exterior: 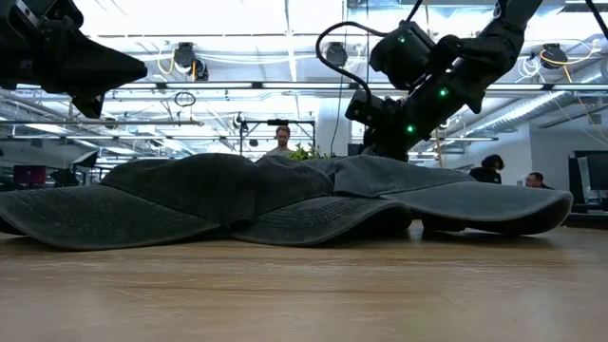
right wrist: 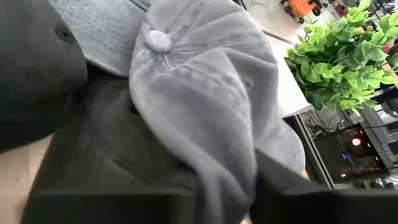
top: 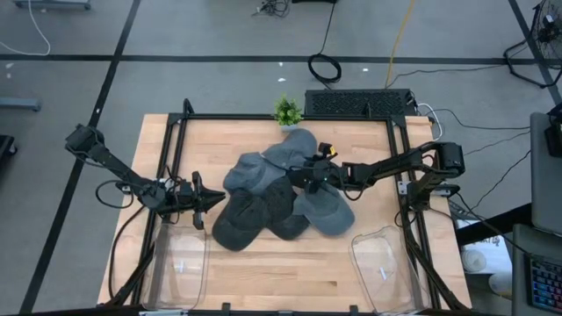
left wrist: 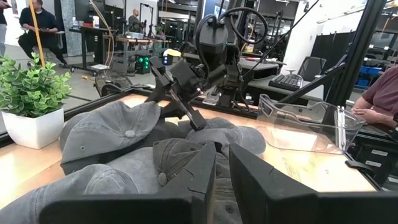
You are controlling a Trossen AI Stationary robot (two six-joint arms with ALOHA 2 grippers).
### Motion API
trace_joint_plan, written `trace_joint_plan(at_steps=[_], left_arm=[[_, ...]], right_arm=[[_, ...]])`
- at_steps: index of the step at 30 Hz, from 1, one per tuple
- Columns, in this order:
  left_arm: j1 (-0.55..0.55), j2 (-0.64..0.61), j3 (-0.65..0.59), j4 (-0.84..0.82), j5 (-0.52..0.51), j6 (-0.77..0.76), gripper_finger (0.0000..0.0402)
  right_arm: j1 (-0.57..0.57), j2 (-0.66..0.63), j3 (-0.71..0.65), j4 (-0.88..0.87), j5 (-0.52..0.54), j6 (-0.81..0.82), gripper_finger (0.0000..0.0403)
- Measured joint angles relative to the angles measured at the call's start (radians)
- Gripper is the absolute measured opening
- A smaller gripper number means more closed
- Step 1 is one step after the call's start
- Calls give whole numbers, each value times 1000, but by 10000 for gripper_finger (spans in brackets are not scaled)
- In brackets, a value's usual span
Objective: Pick & Place hat
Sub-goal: Put the top gray cap into the right transparent bin
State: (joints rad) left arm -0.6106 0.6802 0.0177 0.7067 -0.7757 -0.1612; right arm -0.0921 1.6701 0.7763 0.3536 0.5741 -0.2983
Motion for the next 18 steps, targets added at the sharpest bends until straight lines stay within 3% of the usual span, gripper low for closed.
trace_joint_plan(at_steps=[2, 11, 16, 18], left_arm=[[0, 0, 0, 0, 0, 0, 51], [0, 0, 0, 0, 0, 0, 51], [0, 0, 0, 0, 0, 0, 51], [0, 0, 0, 0, 0, 0, 51]], right_arm=[[26, -18, -1, -7, 10, -26, 15], [251, -268, -1, -6, 236, -138, 3], [384, -430, -20, -5, 218, -133, 2], [426, -490, -46, -7, 122, -124, 2]])
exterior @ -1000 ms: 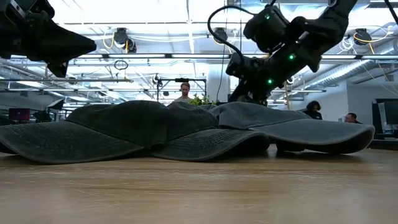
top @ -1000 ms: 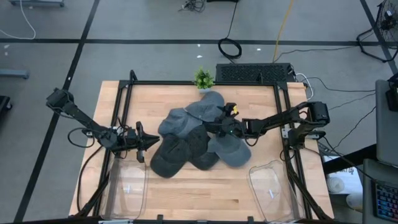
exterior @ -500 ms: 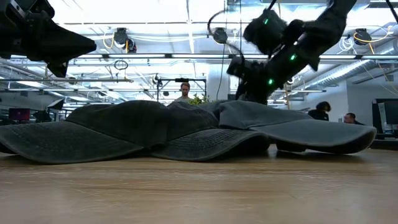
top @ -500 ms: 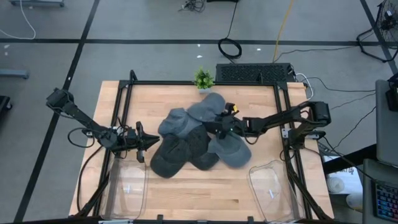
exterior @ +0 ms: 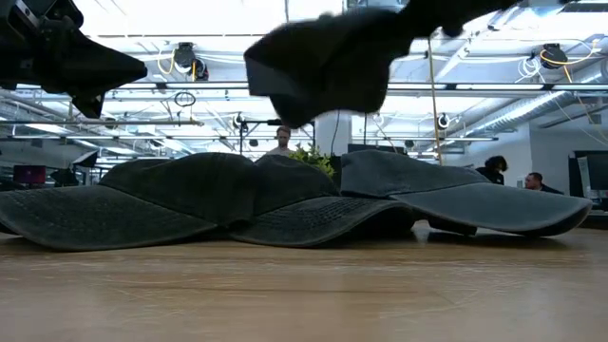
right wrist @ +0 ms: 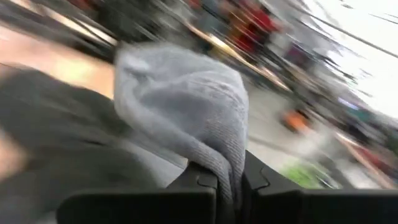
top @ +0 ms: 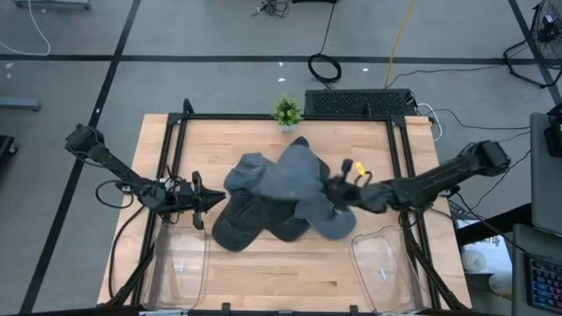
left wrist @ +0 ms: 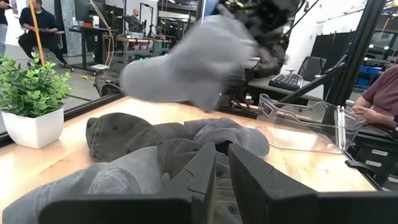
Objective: Pick & Place hat
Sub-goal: Put the top gray cap into the right transparent bin
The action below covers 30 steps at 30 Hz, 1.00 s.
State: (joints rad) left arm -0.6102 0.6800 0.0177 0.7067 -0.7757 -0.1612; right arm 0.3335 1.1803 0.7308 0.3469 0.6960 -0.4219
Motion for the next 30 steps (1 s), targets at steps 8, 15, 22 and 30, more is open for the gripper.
trace_joint_plan(at_steps=[8, 15, 22, 30], left_arm=[[0, 0, 0, 0, 0, 0, 51], [0, 0, 0, 0, 0, 0, 51], [-27, -5, 0, -181, 237, -141, 51], [-27, -1, 0, -239, 367, -157, 51]], right_arm=[[20, -219, -115, 15, -686, 90, 1], [-14, -282, -161, 81, -1171, 238, 1], [2, -270, -161, 113, -1425, 312, 0], [57, -269, -161, 88, -1507, 432, 0]])
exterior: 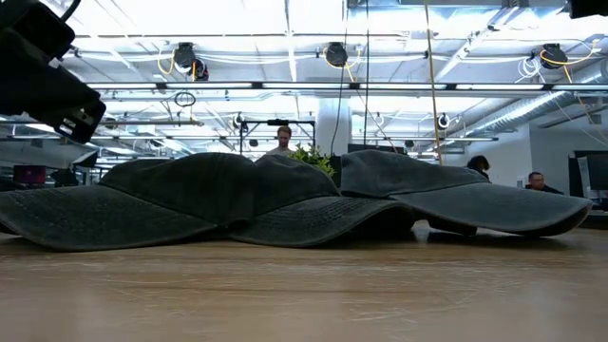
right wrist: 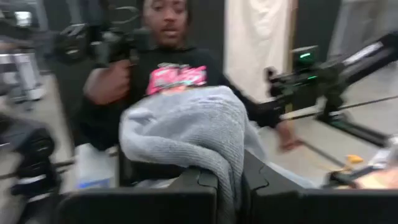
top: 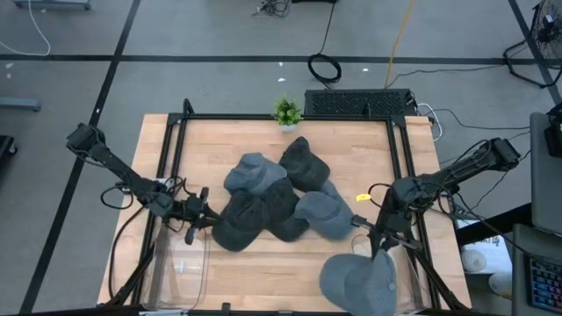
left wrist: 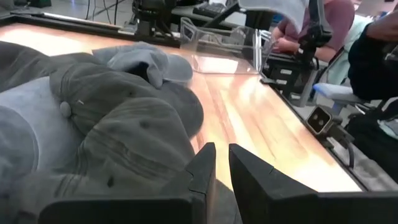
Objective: Pick & Place hat
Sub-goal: Put the top gray cap into the right transparent bin
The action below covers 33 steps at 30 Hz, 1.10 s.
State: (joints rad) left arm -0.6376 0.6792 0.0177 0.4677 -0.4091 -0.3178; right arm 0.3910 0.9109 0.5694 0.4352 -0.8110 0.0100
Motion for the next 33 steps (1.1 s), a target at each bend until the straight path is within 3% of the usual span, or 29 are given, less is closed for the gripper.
trace_joint_plan(at_steps=[9, 12, 16, 23, 29, 33], left_arm=[[1, 1, 0, 21, -18, 17, 51], [5, 0, 0, 186, -105, 54, 51], [11, 15, 0, 374, -81, 106, 51], [57, 82, 1, 418, -66, 15, 51], [133, 133, 1, 420, -136, -8, 51], [182, 138, 1, 422, -278, -134, 51]], right_arm=[[52, 0, 0, -5, 8, -74, 0], [52, 0, 0, -18, 79, -81, 0], [56, 30, 0, 25, 110, -85, 0], [55, 86, 0, 97, 109, -77, 0], [56, 90, 0, 120, 181, -69, 0], [55, 90, 0, 115, 213, -63, 0]])
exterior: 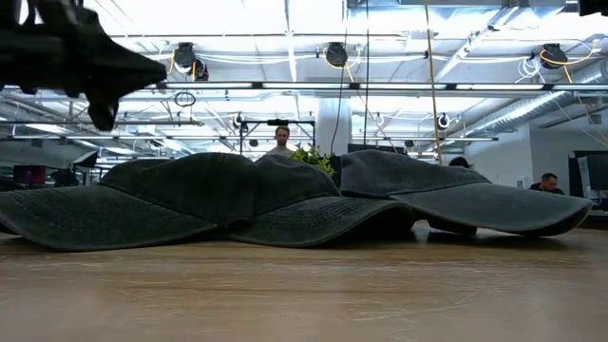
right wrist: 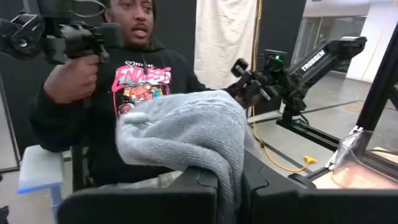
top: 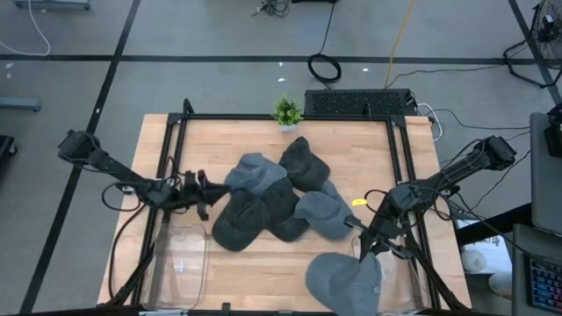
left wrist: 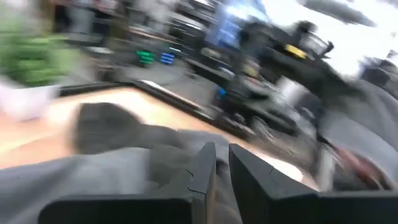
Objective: Pick & Place hat
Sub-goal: Put the top gray cap into the right transparent bin
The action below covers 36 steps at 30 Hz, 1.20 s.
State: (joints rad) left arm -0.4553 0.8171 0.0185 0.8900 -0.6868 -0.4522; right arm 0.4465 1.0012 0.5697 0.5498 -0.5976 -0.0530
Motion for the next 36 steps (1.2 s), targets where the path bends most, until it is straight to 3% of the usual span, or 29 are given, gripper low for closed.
trace_joint_plan(at_steps=[4, 9, 16, 20, 25, 33, 36], left_arm=[[48, 2, 0, 4, 49, -263, 51], [123, 105, 71, -50, 238, -481, 67], [136, 486, 473, -91, 473, -354, 168], [165, 648, 683, -180, 622, -343, 211], [193, 764, 818, -226, 753, -383, 219], [196, 890, 927, -236, 920, -468, 208], [183, 912, 940, -239, 932, -479, 204]], right_arm=[[0, 0, 0, 6, -1, -16, 0], [-36, 0, 0, 7, -1, -132, 0], [-101, 3, 1, 8, 59, -122, 0], [-95, -19, 27, -58, 99, -250, 0], [-93, -53, 120, -253, 123, -353, 0], [-99, -51, 131, -295, 212, -360, 0], [-98, -51, 131, -292, 231, -365, 0]])
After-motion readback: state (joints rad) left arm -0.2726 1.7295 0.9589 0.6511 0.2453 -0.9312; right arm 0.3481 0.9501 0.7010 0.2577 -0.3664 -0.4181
